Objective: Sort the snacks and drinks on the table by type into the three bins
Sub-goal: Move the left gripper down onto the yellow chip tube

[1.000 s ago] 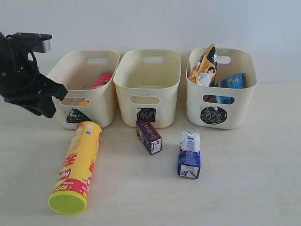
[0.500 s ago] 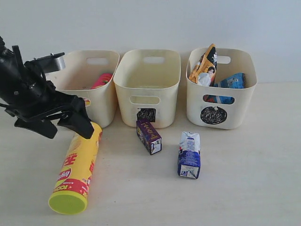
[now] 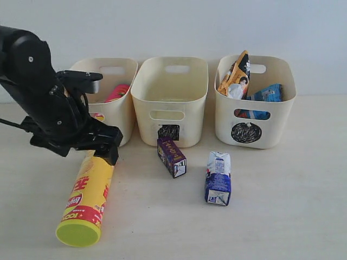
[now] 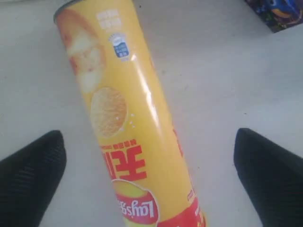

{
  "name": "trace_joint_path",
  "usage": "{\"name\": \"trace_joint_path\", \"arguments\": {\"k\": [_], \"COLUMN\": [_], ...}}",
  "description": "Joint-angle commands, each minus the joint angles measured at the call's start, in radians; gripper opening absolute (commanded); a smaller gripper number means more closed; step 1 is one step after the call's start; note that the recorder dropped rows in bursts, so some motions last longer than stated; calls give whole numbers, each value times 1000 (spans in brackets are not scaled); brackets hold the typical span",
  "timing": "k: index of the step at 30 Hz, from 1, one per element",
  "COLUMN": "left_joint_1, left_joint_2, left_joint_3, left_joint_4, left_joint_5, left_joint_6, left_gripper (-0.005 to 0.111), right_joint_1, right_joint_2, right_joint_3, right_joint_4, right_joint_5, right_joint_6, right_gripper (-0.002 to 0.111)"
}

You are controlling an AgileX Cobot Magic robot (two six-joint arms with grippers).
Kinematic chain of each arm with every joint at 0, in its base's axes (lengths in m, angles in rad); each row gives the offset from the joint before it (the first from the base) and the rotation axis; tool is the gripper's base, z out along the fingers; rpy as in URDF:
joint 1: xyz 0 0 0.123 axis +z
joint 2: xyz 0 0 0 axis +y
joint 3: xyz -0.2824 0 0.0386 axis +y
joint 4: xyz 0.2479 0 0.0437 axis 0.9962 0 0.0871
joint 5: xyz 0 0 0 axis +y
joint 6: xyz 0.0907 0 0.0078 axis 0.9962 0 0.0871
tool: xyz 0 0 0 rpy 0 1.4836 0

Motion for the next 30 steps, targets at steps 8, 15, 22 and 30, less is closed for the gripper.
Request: {"name": "trace_joint_path", "arguments": {"k": [8, 15, 22, 30], "left_joint_1": [-8, -8, -8, -8], "left_joint_2": [140, 211, 240, 227], "left_joint_3": [3, 3, 3, 3], "left_joint_4": [22, 28, 28, 26], "left_joint_5": [-52, -71, -67, -35], "left_joint_6": [-84, -91, -91, -45], "left_gripper": [89, 89, 72, 4], "right_joint_1": [0, 0, 0, 0], "right_joint_2": [-4, -4, -4, -4], "right_joint_3": [4, 4, 4, 4], "right_joint_4": [-4, -4, -4, -4], "right_joint_5": [-8, -8, -8, -6], "right_joint_6": [-3, -3, -3, -3], "right_gripper": [0, 0, 0, 0]}}
